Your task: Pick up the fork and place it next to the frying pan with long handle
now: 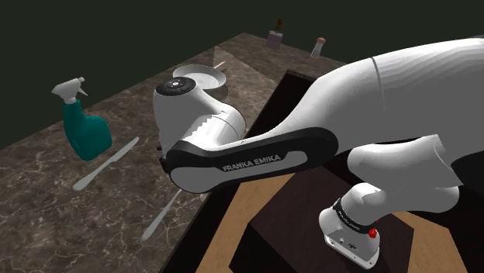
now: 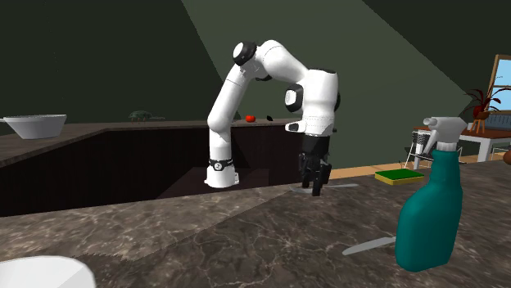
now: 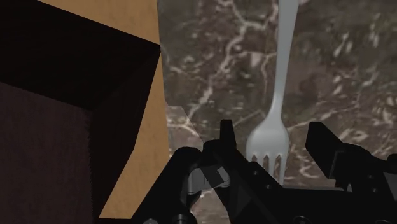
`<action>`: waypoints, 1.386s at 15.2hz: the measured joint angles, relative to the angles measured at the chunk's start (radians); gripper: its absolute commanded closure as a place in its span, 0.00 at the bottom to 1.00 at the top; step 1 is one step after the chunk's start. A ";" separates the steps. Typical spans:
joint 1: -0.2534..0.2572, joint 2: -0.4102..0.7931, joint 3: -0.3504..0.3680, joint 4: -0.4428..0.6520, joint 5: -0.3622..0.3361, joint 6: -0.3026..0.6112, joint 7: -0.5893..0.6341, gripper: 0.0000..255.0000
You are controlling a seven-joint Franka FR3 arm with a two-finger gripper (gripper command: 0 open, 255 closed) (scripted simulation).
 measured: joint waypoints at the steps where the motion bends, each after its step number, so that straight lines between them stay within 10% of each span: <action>1: 0.002 0.001 -0.001 -0.001 -0.001 0.000 0.000 1.00; 21: 0.142 0.133 -0.170 0.110 -0.163 -0.192 0.094 1.00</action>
